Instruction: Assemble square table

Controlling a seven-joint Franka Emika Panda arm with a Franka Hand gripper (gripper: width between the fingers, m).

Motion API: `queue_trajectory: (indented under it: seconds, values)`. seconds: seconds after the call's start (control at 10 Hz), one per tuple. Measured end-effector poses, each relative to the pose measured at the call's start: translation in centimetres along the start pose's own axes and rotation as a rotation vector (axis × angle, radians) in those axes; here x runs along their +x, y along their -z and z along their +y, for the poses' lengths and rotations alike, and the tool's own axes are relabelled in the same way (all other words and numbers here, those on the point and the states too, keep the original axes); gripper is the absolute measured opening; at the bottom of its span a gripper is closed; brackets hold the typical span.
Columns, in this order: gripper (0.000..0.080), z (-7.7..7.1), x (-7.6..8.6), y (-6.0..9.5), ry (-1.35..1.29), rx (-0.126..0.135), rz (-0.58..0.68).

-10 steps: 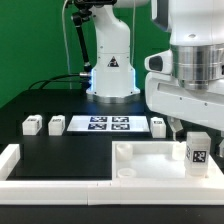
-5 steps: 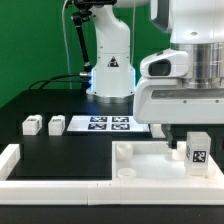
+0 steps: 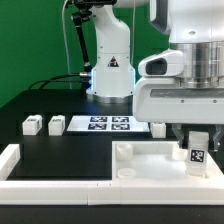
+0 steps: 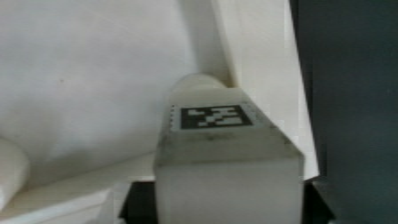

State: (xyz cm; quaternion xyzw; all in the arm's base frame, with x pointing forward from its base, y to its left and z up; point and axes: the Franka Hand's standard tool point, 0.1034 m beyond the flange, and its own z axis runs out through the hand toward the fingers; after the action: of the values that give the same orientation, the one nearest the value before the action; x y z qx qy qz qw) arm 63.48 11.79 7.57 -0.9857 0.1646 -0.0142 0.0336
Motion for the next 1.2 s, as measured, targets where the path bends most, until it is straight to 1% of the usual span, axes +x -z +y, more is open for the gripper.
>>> queue_trajectory:
  seconds: [0.2, 0.3, 0.4, 0.7, 1.0, 1.2]
  values:
    - [0.0291, 0.11, -0.02, -0.05, -0.185, -0.003, -0.001]
    - [0.0291, 0.22, 0.0, -0.05, -0.32, -0.003, -0.003]
    - [0.0291, 0.47, 0.06, -0.06, -0.5, 0.011, -0.017]
    - [0.0291, 0.89, 0.09, -0.13, -0.841, 0.03, -0.041]
    - [0.0291, 1.05, 0.06, -0.19, -1.12, 0.032, -0.062]
    - [0.0291, 1.0, -0.07, -0.22, -1.255, 0.033, -0.066]
